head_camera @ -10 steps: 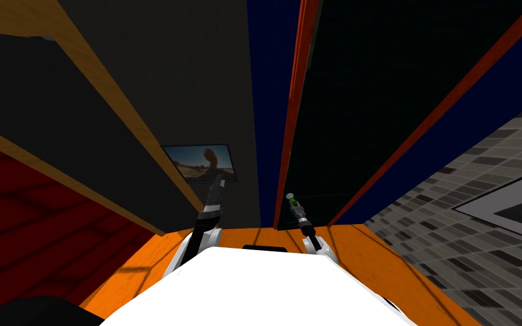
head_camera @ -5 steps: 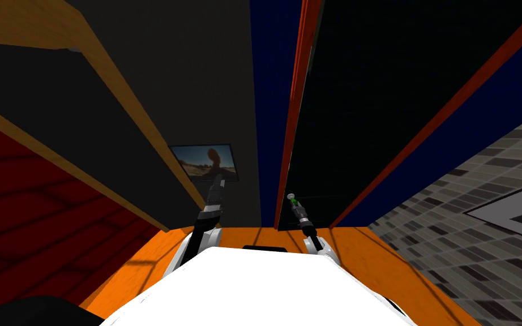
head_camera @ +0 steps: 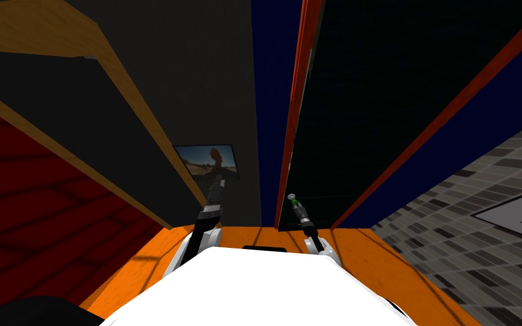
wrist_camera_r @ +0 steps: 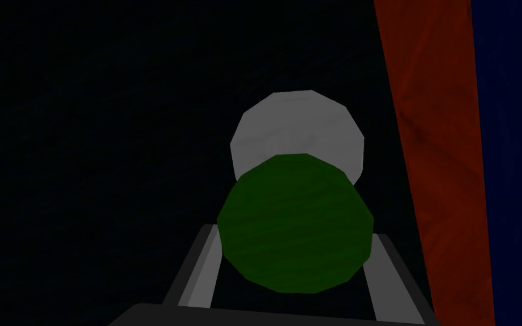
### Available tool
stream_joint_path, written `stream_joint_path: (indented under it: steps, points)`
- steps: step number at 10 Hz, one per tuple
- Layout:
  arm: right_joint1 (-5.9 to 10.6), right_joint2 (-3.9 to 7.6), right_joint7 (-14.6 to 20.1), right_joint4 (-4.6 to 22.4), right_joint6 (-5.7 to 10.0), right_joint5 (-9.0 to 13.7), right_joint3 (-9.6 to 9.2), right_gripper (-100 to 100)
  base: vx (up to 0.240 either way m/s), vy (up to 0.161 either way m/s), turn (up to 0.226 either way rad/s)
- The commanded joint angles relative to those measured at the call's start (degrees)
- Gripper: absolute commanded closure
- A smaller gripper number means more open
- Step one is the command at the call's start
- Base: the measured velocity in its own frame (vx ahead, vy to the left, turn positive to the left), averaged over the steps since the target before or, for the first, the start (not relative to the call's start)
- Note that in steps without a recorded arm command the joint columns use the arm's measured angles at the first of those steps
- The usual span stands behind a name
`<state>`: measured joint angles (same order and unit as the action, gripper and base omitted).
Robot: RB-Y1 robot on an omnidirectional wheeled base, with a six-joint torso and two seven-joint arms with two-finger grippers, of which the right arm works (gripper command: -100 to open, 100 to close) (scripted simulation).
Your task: Pull the door open
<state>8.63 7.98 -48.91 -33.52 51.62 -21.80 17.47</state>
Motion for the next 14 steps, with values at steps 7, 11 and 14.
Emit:
stream_joint_path:
  steps: [7,11,14]
  points:
    - [-0.9,-0.04,10.44,-0.6,-0.45,2.57,-1.74,100,-0.016,-0.006,0.042]
    - [-1.27,0.28,15.06,-0.93,-0.58,3.95,-2.36,100,-0.024,-0.007,0.049]
    - [-1.67,0.62,18.77,-1.3,-0.71,5.43,-3.03,100,-0.014,-0.006,0.044]
